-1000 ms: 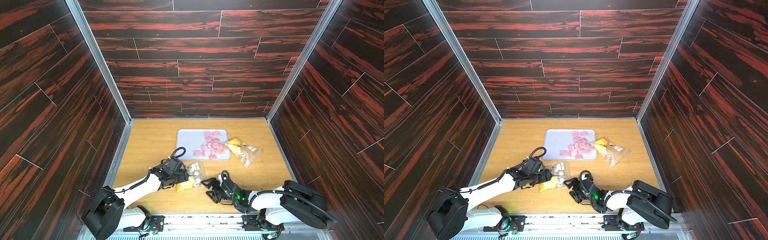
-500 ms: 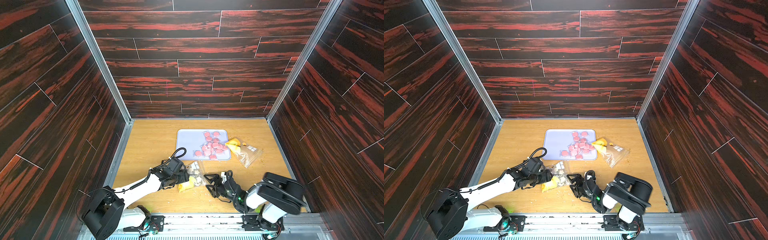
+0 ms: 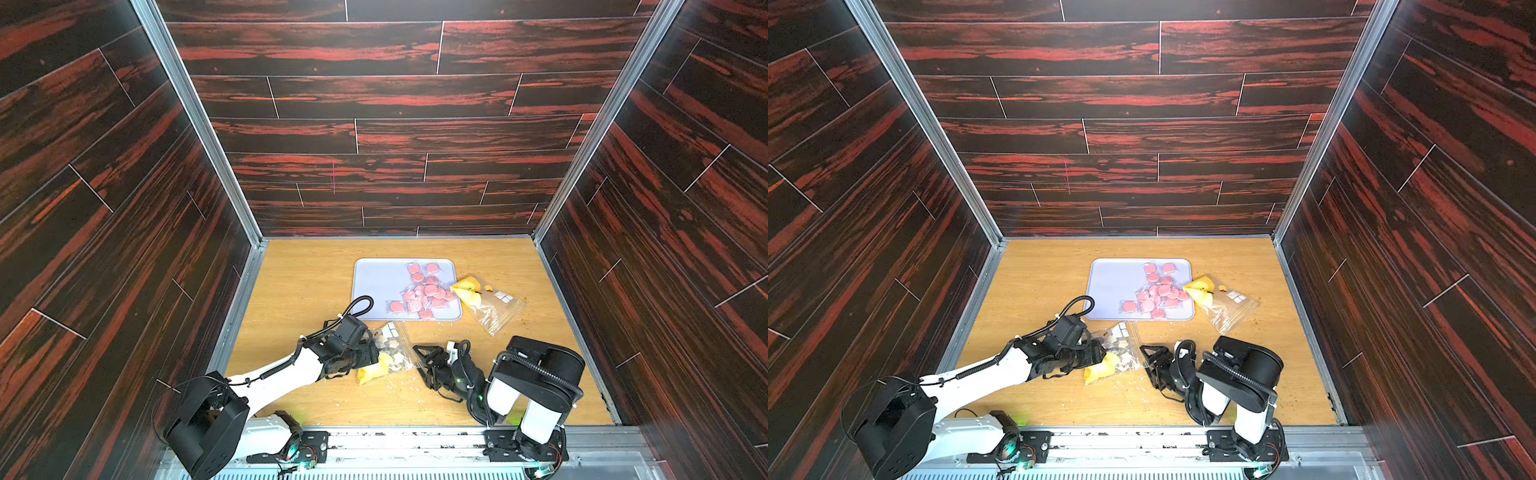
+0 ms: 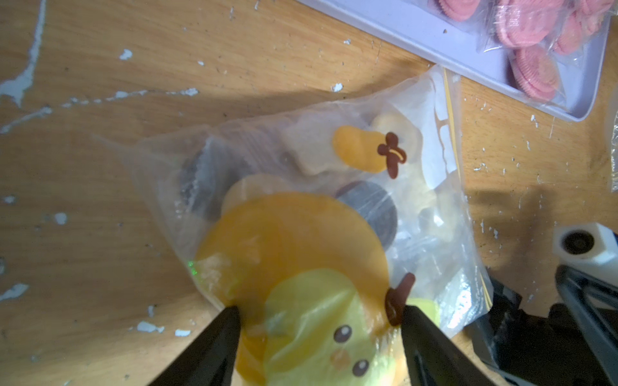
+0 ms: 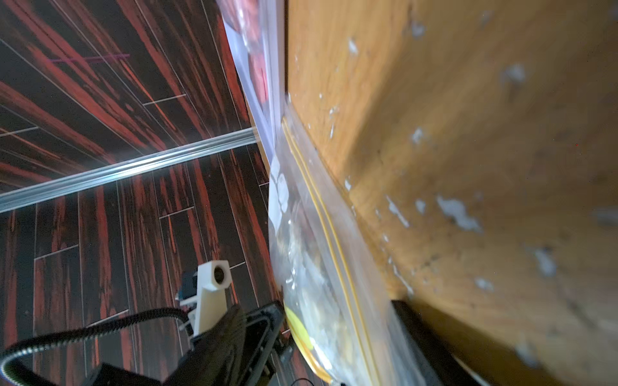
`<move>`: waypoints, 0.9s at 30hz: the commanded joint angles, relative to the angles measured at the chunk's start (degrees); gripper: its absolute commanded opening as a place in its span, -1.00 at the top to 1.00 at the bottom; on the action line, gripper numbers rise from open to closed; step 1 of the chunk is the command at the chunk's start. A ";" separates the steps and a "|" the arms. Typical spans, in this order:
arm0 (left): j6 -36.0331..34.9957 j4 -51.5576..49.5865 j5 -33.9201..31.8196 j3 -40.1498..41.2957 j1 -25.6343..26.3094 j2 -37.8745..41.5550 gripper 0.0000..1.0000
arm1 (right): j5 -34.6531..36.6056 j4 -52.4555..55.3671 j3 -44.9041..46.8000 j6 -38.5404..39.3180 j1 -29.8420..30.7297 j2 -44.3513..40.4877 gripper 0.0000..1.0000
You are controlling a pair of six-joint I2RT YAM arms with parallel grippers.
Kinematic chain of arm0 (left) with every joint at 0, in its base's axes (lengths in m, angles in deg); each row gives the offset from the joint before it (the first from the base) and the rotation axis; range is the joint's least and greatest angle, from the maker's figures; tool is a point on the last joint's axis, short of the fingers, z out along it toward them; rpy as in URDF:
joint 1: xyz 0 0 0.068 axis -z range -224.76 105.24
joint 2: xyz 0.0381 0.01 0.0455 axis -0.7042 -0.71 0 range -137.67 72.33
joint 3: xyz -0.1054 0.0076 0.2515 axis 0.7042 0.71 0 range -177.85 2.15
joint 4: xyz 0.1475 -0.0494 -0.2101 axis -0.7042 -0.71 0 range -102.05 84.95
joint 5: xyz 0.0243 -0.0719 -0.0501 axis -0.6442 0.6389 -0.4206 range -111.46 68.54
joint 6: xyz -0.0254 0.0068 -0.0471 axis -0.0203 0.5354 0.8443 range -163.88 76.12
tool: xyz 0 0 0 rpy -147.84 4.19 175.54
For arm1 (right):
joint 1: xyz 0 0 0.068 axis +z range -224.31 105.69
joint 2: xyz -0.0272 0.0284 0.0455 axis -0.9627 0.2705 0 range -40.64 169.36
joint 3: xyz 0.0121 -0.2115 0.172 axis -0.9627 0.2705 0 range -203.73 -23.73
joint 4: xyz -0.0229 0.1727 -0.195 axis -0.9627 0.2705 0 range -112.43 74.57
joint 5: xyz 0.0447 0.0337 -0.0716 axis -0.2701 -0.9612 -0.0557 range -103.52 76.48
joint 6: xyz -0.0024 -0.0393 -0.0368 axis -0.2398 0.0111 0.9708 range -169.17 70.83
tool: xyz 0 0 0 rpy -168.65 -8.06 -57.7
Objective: Pour cookies out of the ziploc bag
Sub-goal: Pick up the ziploc bag from the center of the board.
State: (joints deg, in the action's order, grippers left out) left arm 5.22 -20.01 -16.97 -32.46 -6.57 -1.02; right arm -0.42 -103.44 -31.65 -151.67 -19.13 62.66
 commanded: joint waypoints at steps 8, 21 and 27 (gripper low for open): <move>0.73 -1.01 -0.01 -0.46 0.73 0.30 -0.58 | -4.33 1.27 -2.69 4.73 -2.97 3.23 -0.03; 0.91 -1.26 -0.18 -0.64 1.06 0.82 -0.58 | -6.31 2.58 -3.23 7.97 -3.67 2.93 0.57; 0.91 -2.48 -0.75 -0.81 1.05 1.85 -0.58 | -7.52 4.16 -3.77 10.49 -4.05 1.82 0.79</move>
State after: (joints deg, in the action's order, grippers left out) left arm 5.26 -20.53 -17.03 -32.46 -5.78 -0.93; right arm -7.57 -99.14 -34.74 -142.97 -22.95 64.50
